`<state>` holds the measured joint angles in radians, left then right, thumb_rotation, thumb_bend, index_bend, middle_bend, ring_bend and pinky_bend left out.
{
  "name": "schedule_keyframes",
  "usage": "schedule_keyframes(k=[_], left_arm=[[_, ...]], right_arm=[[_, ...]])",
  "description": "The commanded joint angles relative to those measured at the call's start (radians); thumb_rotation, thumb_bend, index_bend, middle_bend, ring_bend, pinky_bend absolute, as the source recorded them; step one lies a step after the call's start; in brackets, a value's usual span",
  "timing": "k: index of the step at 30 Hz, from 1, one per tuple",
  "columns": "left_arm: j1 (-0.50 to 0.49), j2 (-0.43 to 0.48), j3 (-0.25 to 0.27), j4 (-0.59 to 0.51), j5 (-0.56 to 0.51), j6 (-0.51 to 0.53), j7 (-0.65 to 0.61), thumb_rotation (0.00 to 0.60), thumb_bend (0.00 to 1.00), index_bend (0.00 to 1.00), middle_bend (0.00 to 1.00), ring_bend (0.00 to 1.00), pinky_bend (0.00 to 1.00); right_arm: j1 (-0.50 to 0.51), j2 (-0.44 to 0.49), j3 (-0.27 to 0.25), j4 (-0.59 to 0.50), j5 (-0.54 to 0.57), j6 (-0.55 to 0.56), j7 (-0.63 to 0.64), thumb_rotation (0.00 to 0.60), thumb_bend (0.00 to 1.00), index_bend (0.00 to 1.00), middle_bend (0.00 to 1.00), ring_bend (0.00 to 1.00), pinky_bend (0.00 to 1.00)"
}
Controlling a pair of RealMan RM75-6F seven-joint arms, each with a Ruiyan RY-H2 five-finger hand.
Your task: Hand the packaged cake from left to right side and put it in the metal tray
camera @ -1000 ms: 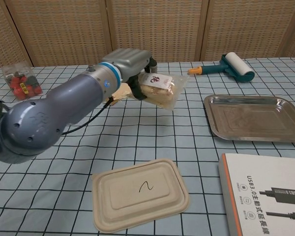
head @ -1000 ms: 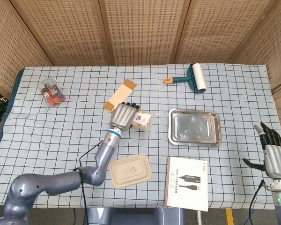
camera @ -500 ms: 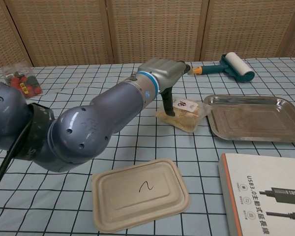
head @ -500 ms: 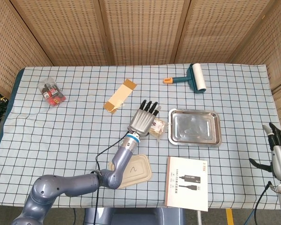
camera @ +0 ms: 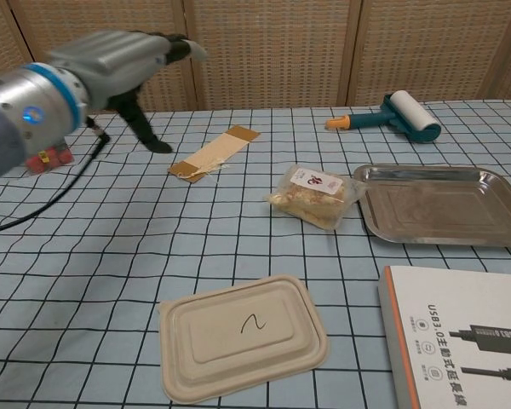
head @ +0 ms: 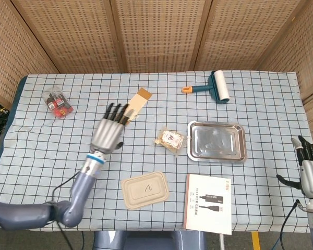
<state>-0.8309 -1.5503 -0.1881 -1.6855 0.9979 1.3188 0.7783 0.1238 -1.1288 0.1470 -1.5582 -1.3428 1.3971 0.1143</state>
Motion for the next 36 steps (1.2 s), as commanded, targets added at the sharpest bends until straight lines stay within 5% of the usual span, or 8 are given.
schedule_keyframes(k=[1,10,17,22,27,36], left_arm=[[0.190,0.188,0.145,-0.123,0.118,0.157,-0.078,0.600,0.01,0.00,0.00,0.00,0.00],[0.440,0.315,0.279,-0.075,0.246,0.302,-0.369,0.600,0.01,0.00,0.00,0.00,0.00],[0.537,0.357,0.290,-0.012,0.288,0.328,-0.517,0.600,0.01,0.00,0.00,0.00,0.00],[0.557,0.373,0.263,-0.005,0.304,0.314,-0.560,0.600,0.01,0.00,0.00,0.00,0.00],[0.558,0.390,0.260,-0.007,0.313,0.249,-0.580,0.600,0.01,0.00,0.00,0.00,0.00],[0.571,0.416,0.229,0.001,0.321,0.193,-0.632,0.600,0.01,0.00,0.00,0.00,0.00]], right_arm=[[0.007,-0.012,0.000,0.002,0.008,-0.012,-0.020,0.600,0.13,0.00,0.00,0.00,0.00],[0.037,-0.059,-0.006,0.019,-0.004,-0.033,-0.107,0.600,0.13,0.00,0.00,0.00,0.00],[0.099,-0.096,0.008,-0.055,-0.040,-0.066,-0.181,0.600,0.13,0.00,0.00,0.00,0.00],[0.205,-0.134,0.052,-0.183,-0.015,-0.150,-0.369,0.600,0.13,0.00,0.00,0.00,0.00],[0.351,-0.223,0.105,-0.253,0.117,-0.308,-0.537,0.600,0.13,0.00,0.00,0.00,0.00],[0.592,-0.453,0.181,-0.144,0.455,-0.420,-0.770,0.600,0.13,0.00,0.00,0.00,0.00]])
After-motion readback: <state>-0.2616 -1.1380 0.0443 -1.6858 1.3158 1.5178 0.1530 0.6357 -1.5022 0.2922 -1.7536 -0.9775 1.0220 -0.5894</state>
